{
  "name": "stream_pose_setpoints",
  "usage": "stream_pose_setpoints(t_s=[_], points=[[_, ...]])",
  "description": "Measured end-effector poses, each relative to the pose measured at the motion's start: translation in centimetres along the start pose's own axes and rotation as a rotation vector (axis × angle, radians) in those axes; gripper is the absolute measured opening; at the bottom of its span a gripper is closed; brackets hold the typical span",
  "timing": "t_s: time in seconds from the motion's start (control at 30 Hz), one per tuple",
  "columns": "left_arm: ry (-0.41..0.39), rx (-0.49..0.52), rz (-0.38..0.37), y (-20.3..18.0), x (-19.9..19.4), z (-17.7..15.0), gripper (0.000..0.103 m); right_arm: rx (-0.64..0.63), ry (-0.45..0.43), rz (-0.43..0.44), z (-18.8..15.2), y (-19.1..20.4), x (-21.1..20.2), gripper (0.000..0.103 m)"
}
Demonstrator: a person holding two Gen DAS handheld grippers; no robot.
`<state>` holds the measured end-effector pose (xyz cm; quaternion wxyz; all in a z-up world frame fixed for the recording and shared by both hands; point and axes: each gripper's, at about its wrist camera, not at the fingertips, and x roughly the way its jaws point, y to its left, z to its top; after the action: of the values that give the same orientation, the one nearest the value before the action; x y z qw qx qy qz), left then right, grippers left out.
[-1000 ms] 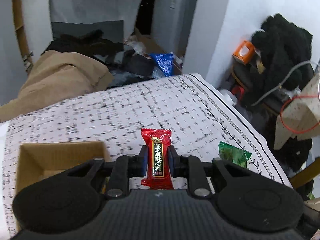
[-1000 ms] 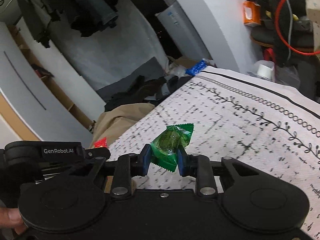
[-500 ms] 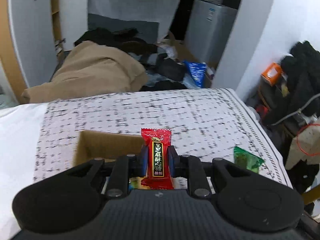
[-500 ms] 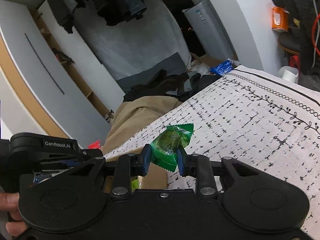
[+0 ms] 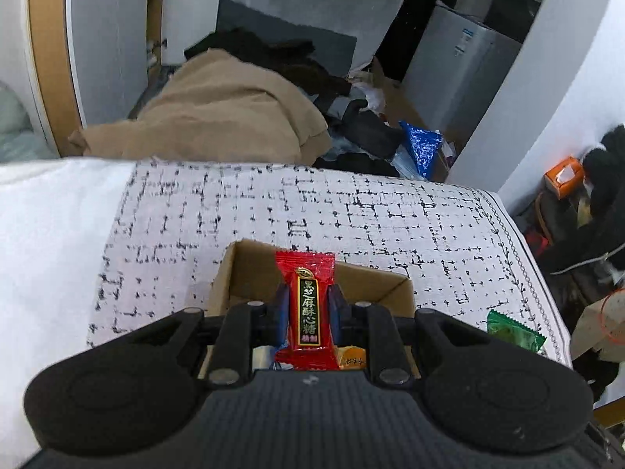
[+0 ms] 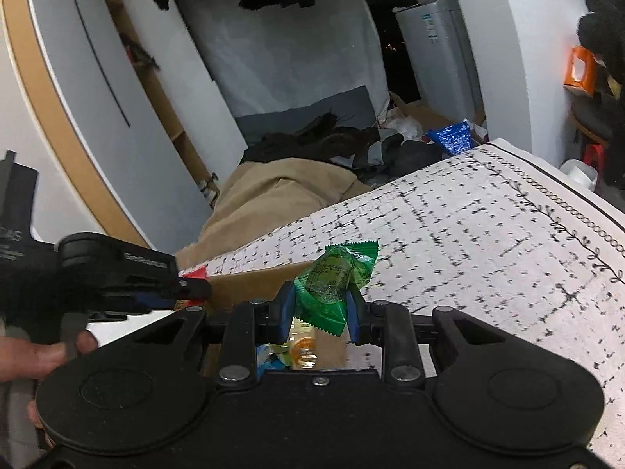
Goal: Organize snacks
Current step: 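Carry the red bar and green candy over the box and open both tools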
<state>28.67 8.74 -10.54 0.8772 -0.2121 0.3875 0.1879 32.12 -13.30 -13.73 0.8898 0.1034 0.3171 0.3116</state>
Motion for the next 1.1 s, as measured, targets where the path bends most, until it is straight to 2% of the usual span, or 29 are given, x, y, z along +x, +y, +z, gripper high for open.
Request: stream_pose_setpoints(t_s=[0.17, 0.4, 0.57, 0.73, 0.83, 0.9, 0.97, 1.03, 1.1], points=[[0.038, -0.064, -0.026, 2.1, 1.4, 0.4, 0.020, -0.079, 0.036, -0.023, 1.0, 3.3, 1.4, 0.027], [0.035, -0.167, -0.100, 5.7, 1.6, 1.5, 0.024, -0.159, 0.081, -0.056, 1.3, 7.4, 3.3, 0.027], [0.009, -0.203, -0.146, 7.4, 1.1, 2.4, 0.025, -0.203, 0.109, -0.098, 0.9, 9.7, 4.3, 0.027], [0.019, -0.237, -0.176, 9.2, 0.9, 2.6, 0.025, -0.222, 0.126, -0.128, 0.8, 11.1, 5.4, 0.029], [0.029, -0.237, -0.186, 9.7, 0.9, 2.6, 0.029, -0.240, 0.131, -0.130, 1.0, 12.0, 6.1, 0.030], [0.031, -0.231, -0.189, 9.9, 0.9, 2.5, 0.031, -0.257, 0.138, -0.138, 1.1, 12.4, 6.4, 0.033], [0.042, -0.243, -0.205, 10.3, 0.9, 2.6, 0.034, -0.243, 0.145, -0.136, 1.3, 12.5, 6.4, 0.045], [0.046, -0.251, -0.208, 10.6, 1.0, 2.6, 0.039, -0.222, 0.149, -0.123, 1.5, 12.6, 6.1, 0.051], [0.051, -0.251, -0.198, 10.8, 0.9, 2.7, 0.046, -0.250, 0.149, -0.157, 1.5, 13.0, 5.9, 0.051]])
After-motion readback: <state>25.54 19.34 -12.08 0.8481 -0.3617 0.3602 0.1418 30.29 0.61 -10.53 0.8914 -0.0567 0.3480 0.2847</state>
